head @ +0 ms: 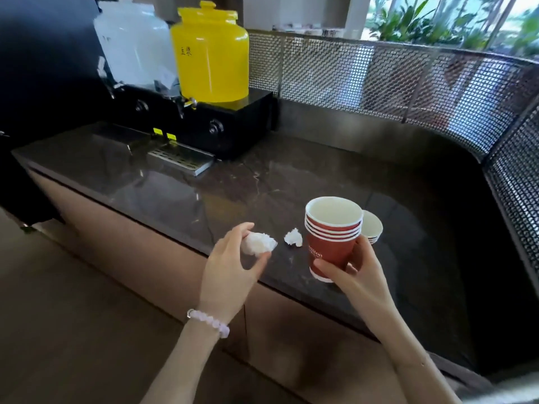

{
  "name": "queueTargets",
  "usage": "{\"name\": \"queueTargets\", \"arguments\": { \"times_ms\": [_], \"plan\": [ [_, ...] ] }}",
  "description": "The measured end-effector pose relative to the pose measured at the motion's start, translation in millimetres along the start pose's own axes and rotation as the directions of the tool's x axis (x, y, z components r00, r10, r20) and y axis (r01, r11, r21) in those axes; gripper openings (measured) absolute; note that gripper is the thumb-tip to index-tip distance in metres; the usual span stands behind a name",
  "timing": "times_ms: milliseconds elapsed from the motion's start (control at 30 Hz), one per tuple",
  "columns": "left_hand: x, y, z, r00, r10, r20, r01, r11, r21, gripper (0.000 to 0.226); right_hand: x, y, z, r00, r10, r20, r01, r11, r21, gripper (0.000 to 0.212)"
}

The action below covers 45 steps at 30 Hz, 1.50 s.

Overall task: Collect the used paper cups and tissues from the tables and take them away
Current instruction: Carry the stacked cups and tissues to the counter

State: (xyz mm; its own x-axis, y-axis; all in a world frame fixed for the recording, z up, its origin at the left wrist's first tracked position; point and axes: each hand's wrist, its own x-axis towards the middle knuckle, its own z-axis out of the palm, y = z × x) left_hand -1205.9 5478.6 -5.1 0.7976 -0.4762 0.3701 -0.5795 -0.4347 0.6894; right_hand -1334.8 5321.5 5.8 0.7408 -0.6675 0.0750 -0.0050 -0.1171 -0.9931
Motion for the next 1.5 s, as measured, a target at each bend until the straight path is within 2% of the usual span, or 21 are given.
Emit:
{"name": "queueTargets", "arguments": {
  "times_ms": [233, 400, 533, 667, 933, 1333, 1500],
  "plan": [
    [49, -35, 23, 0.961, 0.158, 0.228, -0.131, 0.983, -0.129, 0.052, 6, -3, 20, 0.952, 0.012, -0.306, -0.028, 0.999, -0.046, 0.051],
    [76, -52, 43, 0.920, 0.235, 0.314, -0.184, 0.966, -0.182, 0.052, 9, -3, 32, 0.904, 0.020, -0.427, -0.051, 0.997, -0.062, 0.049],
    [87, -64, 63, 0.892, 0.220, 0.394, -0.163, 0.971, -0.174, 0.051, 12, -3, 38, 0.871, 0.023, -0.491, -0.072, 0.994, -0.079, 0.052],
    [94, -73, 83, 0.868, 0.204, 0.453, -0.157, 0.978, -0.140, 0.053, 13, -1, 38, 0.853, 0.030, -0.521, -0.086, 0.993, -0.084, 0.057],
    [99, -79, 106, 0.866, 0.201, 0.458, -0.182, 0.980, -0.084, 0.053, 18, -2, 31, 0.844, 0.056, -0.534, -0.121, 0.989, -0.089, 0.060],
    [96, -84, 102, 0.827, 0.382, 0.413, -0.436, 0.899, 0.041, 0.045, 18, -1, 30, 0.851, 0.047, -0.523, -0.102, 0.992, -0.076, 0.060],
    [101, -73, 93, 0.798, 0.448, 0.403, -0.536, 0.833, 0.136, 0.058, 17, -4, 26, 0.855, 0.027, -0.518, -0.082, 0.993, -0.083, 0.059]
  ]
}}
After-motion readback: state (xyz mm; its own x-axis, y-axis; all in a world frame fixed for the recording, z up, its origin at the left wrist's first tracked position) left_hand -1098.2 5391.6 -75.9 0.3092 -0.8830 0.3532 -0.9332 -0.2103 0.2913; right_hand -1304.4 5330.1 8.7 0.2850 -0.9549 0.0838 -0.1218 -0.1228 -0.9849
